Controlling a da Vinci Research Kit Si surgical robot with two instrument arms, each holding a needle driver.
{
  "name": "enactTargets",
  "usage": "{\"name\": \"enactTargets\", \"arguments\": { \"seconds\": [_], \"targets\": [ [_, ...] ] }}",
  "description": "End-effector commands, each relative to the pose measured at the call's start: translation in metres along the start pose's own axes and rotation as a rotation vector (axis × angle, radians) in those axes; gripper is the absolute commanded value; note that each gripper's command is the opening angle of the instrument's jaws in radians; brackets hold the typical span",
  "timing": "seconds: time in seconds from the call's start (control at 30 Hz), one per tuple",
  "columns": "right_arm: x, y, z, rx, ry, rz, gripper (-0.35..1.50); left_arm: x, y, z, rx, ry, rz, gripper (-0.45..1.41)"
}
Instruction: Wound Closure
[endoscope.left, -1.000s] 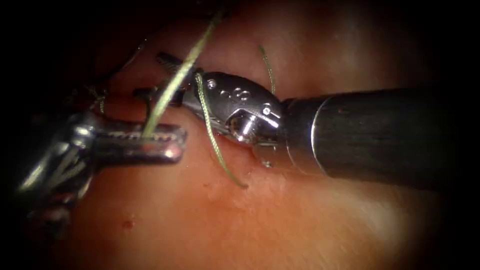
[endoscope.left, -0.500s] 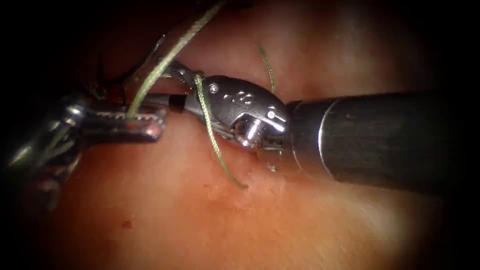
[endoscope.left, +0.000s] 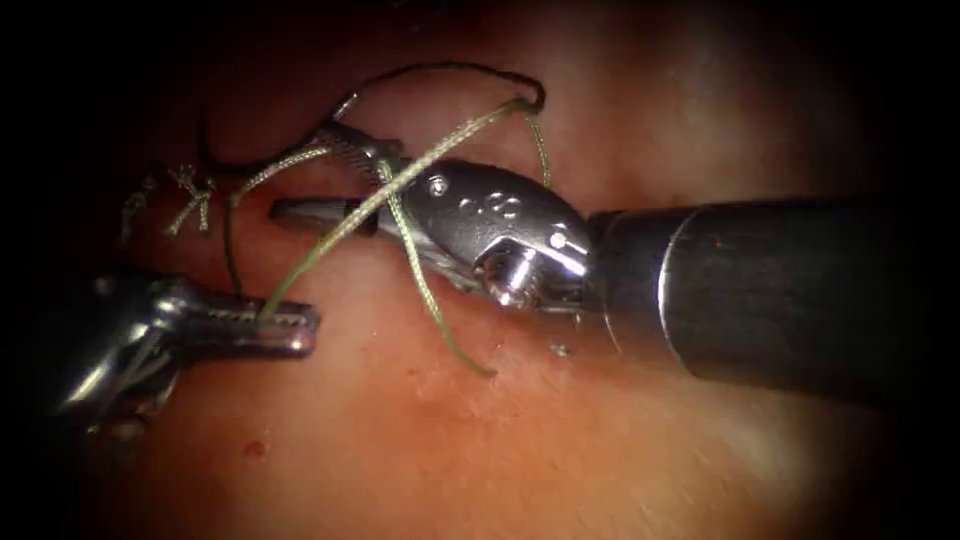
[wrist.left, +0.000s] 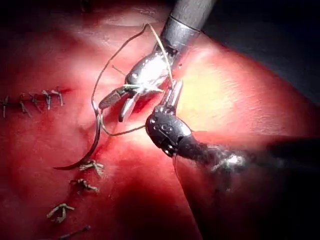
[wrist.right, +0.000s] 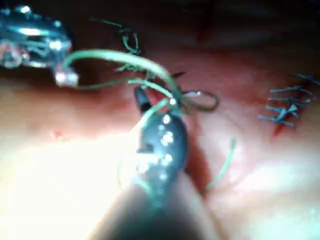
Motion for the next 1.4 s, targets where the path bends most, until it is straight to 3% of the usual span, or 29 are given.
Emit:
{"name": "enactTargets", "arguments": {
  "seconds": [0.03, 0.27, 0.5, 0.7, 0.87, 0.93, 1.13, 1.37, 1.4],
  "targets": [
    [0.0000, 0.0004, 0.0006, -0.008, 0.013, 0.018, 0.64, -0.0010, -0.0002, 0.0003, -0.001, -0.001, -0.004, -0.45],
    [-0.0008, 0.0013, 0.0012, -0.068, 0.020, 0.050, 0.61, -0.0025, 0.0019, 0.0013, -0.021, -0.004, -0.028, -0.45],
    [-0.0013, 0.0019, 0.0016, -0.090, 0.020, 0.059, 0.58, -0.0021, 0.0048, 0.0044, -0.071, -0.004, -0.048, -0.45],
    [-0.0020, 0.0018, 0.0019, -0.102, 0.023, 0.053, 0.56, 0.0002, 0.0079, 0.0072, -0.111, 0.007, -0.071, -0.45],
    [-0.0026, 0.0010, 0.0026, -0.078, 0.013, 0.044, 0.56, 0.0040, 0.0090, 0.0093, -0.147, 0.030, -0.115, -0.45],
    [-0.0030, 0.0002, 0.0031, -0.049, 0.001, 0.037, 0.56, 0.0071, 0.0079, 0.0100, -0.155, 0.046, -0.108, -0.45],
    [-0.0034, -0.0013, 0.0032, 0.000, -0.010, 0.028, 0.56, 0.0126, 0.0040, 0.0103, -0.164, 0.072, -0.079, -0.45],
    [-0.0040, -0.0031, 0.0036, 0.092, -0.026, 0.018, 0.56, 0.0147, -0.0007, 0.0097, -0.145, 0.082, -0.095, -0.45],
    [-0.0043, -0.0037, 0.0038, 0.120, -0.039, 0.014, 0.56, 0.0152, -0.0027, 0.0094, -0.133, 0.084, -0.099, -0.45]
  ]
}}
